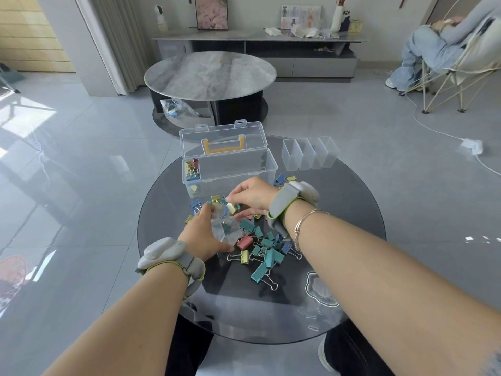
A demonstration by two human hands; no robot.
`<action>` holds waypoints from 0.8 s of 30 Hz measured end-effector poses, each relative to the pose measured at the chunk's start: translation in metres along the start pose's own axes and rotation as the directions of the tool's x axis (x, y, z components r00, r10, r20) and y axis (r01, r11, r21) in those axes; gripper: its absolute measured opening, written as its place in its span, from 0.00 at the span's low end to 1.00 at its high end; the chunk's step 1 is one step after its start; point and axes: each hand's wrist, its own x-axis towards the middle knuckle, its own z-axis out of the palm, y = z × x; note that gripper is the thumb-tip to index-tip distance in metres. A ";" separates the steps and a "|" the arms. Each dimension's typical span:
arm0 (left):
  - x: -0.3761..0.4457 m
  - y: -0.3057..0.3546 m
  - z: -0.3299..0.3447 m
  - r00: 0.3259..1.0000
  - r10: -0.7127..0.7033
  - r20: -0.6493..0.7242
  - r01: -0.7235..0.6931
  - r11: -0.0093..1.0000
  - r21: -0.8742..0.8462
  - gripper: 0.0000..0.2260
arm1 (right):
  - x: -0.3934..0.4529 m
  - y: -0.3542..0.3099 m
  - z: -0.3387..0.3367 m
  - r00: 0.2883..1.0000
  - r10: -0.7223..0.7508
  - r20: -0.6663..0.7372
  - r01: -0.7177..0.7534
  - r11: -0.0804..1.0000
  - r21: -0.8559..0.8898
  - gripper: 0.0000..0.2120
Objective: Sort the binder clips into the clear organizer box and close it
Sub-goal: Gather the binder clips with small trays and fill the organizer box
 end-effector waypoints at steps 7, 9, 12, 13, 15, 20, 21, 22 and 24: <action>0.000 -0.001 0.002 1.000 0.005 -0.017 -0.005 1.000 0.001 0.42 | -0.001 -0.001 0.001 0.994 0.109 0.000 -0.109 0.990 0.088 0.08; 0.000 -0.001 0.002 1.000 0.003 -0.019 -0.003 1.000 -0.003 0.42 | 0.000 -0.001 -0.005 0.995 0.089 -0.040 -0.086 0.994 0.073 0.09; 0.000 -0.003 0.001 1.000 0.001 -0.014 -0.001 1.000 -0.015 0.41 | 0.003 0.006 -0.013 0.976 -0.048 -0.213 0.003 0.978 -0.210 0.08; 0.000 -0.003 0.001 1.000 -0.001 -0.011 0.001 1.000 -0.016 0.42 | 0.003 0.010 -0.016 0.965 -0.129 -0.228 0.013 0.893 -0.450 0.08; -0.001 -0.004 0.001 1.000 -0.005 -0.008 0.005 1.000 -0.022 0.41 | 0.001 0.021 -0.014 0.983 -0.154 -0.098 0.025 0.644 -0.764 0.17; 0.000 -0.007 0.000 1.000 0.002 0.000 -0.002 1.000 -0.017 0.40 | 0.003 0.050 0.001 0.995 -0.036 0.090 0.097 0.430 -0.898 0.40; 0.000 -0.006 0.000 1.000 0.005 0.001 -0.005 1.000 -0.016 0.40 | 0.003 0.052 0.001 0.996 -0.048 0.075 0.088 0.414 -0.906 0.41; 0.001 -0.007 0.000 1.000 0.004 0.002 -0.004 1.000 -0.013 0.40 | 0.005 0.053 0.002 0.996 -0.056 0.067 0.084 0.401 -0.912 0.41; 0.001 -0.007 0.000 1.000 0.000 0.005 0.000 1.000 -0.010 0.40 | 0.008 0.055 0.003 0.995 -0.077 0.066 0.090 0.369 -0.925 0.38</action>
